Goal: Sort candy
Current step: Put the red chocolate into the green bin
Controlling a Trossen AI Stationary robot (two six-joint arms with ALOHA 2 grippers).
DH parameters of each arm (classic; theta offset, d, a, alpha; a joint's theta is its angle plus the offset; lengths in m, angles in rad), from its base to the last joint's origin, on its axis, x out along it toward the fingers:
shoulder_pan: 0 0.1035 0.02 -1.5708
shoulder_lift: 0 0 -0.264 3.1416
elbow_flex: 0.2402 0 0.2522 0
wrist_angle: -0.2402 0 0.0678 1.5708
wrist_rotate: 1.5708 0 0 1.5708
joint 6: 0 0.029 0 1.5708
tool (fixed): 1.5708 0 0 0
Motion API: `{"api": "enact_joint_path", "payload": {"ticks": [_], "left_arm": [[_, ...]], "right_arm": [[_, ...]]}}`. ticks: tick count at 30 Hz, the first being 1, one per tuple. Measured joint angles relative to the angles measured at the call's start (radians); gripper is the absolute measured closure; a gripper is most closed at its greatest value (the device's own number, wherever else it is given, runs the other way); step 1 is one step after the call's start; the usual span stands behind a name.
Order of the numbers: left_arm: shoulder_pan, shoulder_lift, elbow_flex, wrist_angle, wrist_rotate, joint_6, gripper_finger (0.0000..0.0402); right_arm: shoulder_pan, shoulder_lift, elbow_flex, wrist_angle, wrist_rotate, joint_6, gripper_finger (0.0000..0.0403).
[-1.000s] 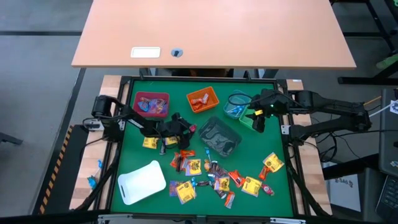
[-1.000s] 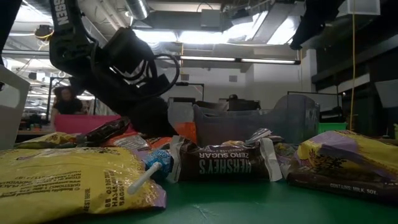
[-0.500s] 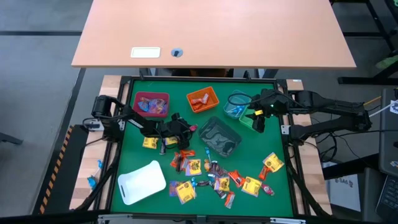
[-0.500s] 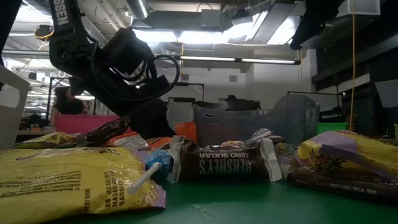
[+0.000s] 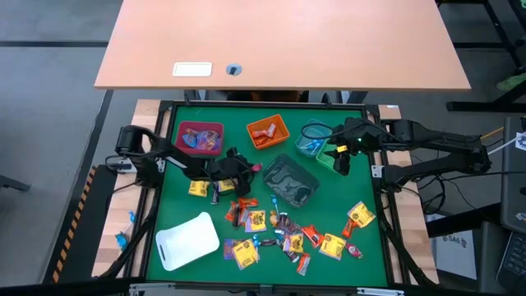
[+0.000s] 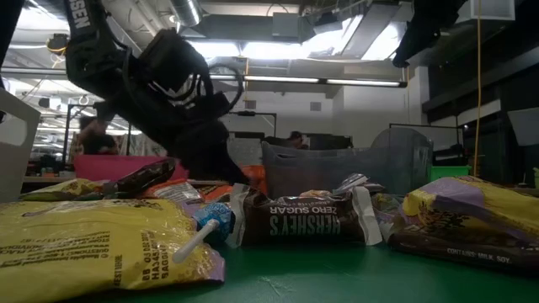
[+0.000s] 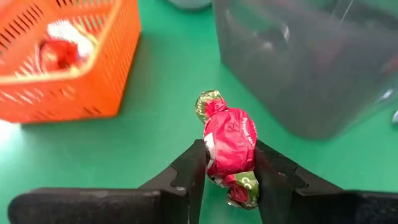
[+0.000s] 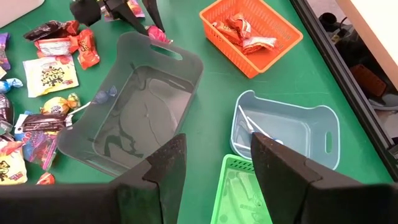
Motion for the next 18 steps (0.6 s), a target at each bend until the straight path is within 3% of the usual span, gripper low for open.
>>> {"api": "enact_joint_path", "payload": {"ticks": [9, 13, 18], "left_arm": [[0.0, -0.159, 0.0, -0.148, -0.036, 0.0, 0.03], [0.003, -0.239, 0.0, -0.144, -0.056, 0.0, 0.03], [0.014, -0.333, 0.0, -0.072, -0.038, -0.002, 0.0299]], "right_arm": [[0.0, 0.0, 0.0, 0.03, 0.0, 0.0, 0.0224], [0.0, 0.0, 0.0, 0.099, 0.0, -0.013, 0.0224], [0.001, 0.011, 0.001, 0.235, 0.0, -0.152, 0.0224]]}}
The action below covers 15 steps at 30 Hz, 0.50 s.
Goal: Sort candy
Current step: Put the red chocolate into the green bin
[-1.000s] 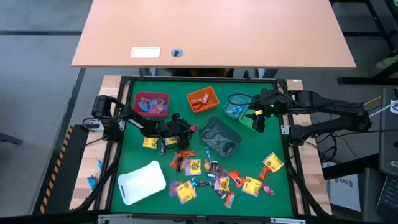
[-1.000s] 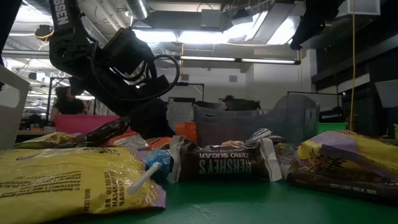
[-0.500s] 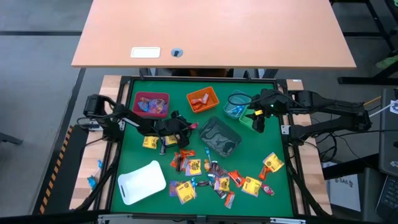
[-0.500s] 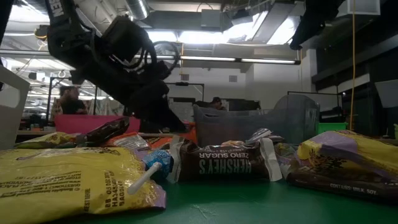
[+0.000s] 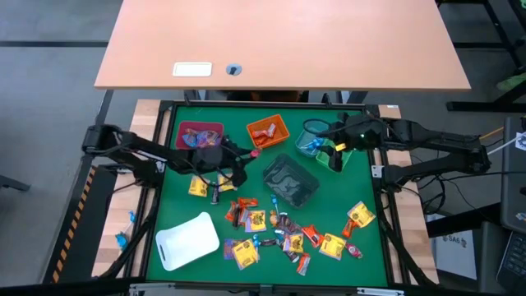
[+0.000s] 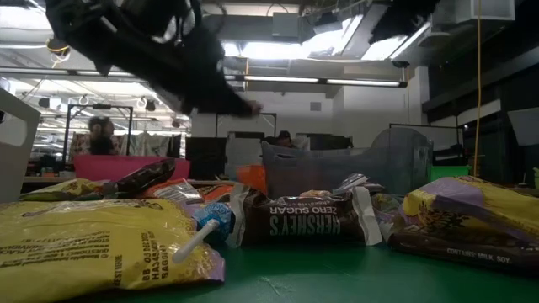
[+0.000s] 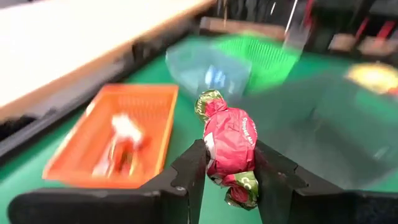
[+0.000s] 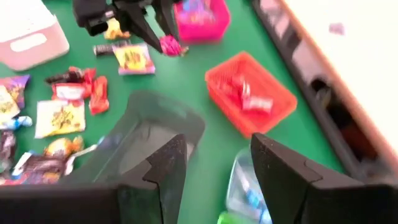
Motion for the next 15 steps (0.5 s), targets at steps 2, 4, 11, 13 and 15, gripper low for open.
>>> {"api": "enact_joint_path", "payload": {"ticks": [2, 4, 11, 13, 15], "left_arm": [[0.0, -0.029, 0.0, 0.036, 0.027, -0.007, 0.0299], [0.0, -0.045, 0.0, 0.088, 0.064, -0.046, 0.0299], [-0.001, -0.04, 0.0, 0.195, 0.187, -0.241, 0.0299], [0.0, -0.04, 0.0, 0.195, 0.204, -0.287, 0.0299], [0.0, -0.04, 0.0, 0.199, 0.215, -0.321, 0.0299]], "right_arm": [[0.0, 0.018, 0.0, 0.062, -0.001, -0.081, 0.0223], [0.0, 0.042, 0.0, 0.135, -0.001, -0.176, 0.0223], [0.0, 0.191, 0.0, 0.363, -0.189, -0.537, 0.0224], [0.0, 0.236, 0.0, 0.418, -0.246, -0.62, 0.0223], [0.001, 0.275, 0.0, 0.468, -0.268, -0.68, 0.0223]]}}
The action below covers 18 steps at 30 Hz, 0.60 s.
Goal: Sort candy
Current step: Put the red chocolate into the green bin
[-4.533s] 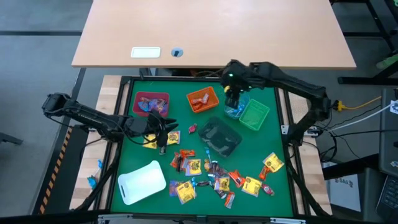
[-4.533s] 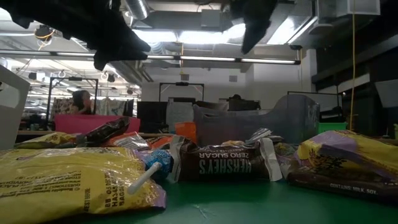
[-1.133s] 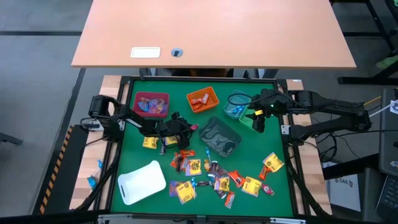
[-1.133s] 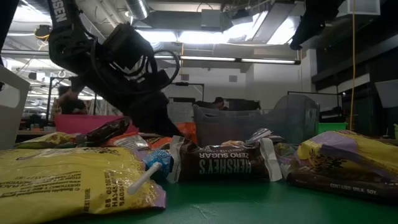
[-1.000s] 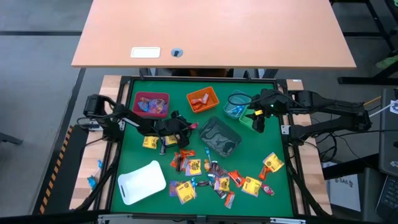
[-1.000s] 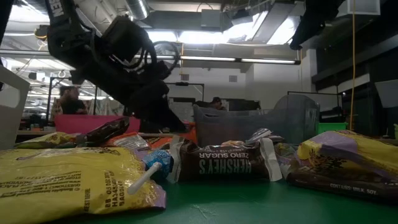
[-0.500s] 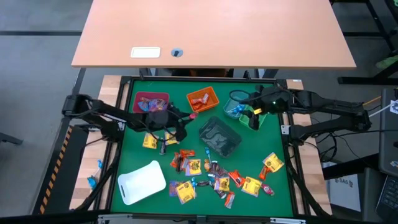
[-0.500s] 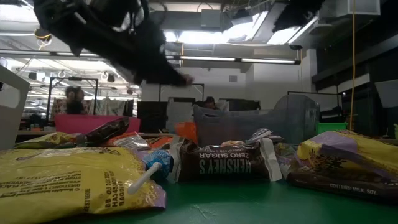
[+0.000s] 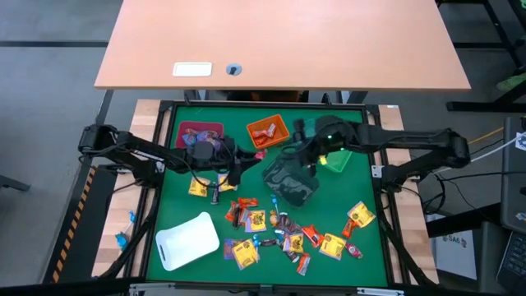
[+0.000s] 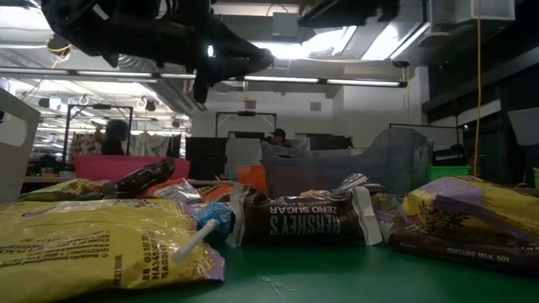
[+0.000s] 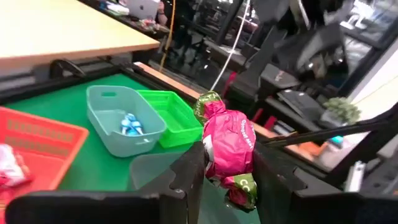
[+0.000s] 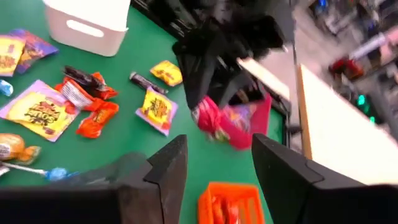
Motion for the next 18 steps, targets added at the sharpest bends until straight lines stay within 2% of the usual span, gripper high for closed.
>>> {"api": "enact_joint_path", "payload": {"ticks": [11, 18], "left_arm": [[0.0, 0.0, 0.0, -0.002, 0.015, -0.071, 0.0299], [0.0, 0.0, 0.0, -0.001, 0.015, -0.071, 0.0299]], "right_arm": [[-0.001, 0.14, 0.0, 0.14, -0.011, -0.161, 0.0224], [-0.001, 0.196, 0.0, 0.241, -0.019, -0.172, 0.0224]]}}
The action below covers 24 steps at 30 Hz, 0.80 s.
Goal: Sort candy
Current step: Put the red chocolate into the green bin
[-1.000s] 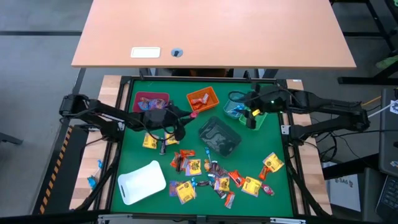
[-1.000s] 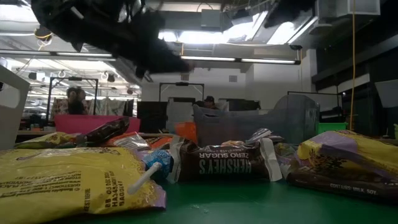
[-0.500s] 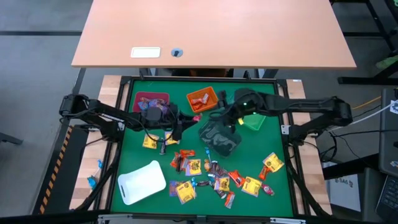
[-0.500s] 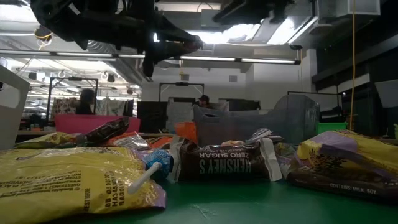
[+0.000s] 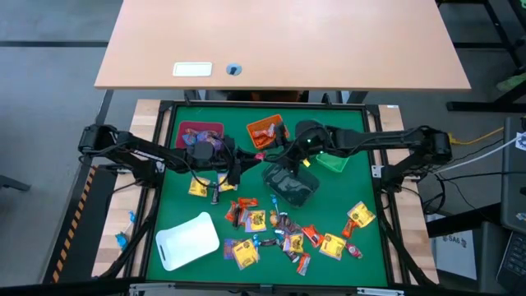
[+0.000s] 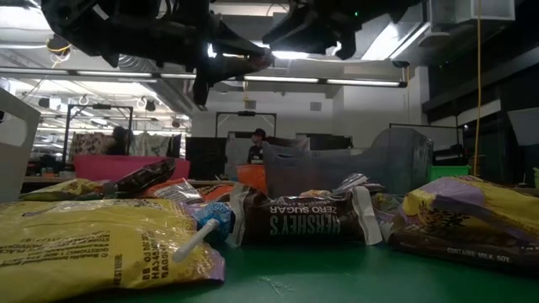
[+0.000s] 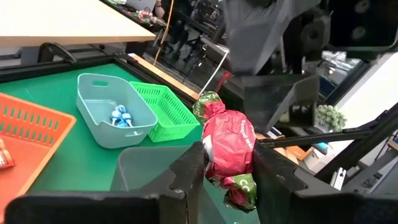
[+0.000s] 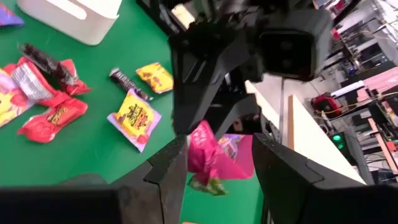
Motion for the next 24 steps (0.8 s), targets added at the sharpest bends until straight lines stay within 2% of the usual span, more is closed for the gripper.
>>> {"api": "enact_joint_path", "payload": {"ticks": [5, 24], "left_arm": [[0.0, 0.0, -0.001, -0.007, -0.002, 0.0, 0.0299], [0.0, 0.0, -0.001, 0.008, 0.0, 0.0, 0.0299]], "right_arm": [[0.0, 0.036, 0.0, 0.014, -0.003, -0.061, 0.0224], [0.0, 0.069, 0.0, 0.035, 0.0, -0.072, 0.0225]]}}
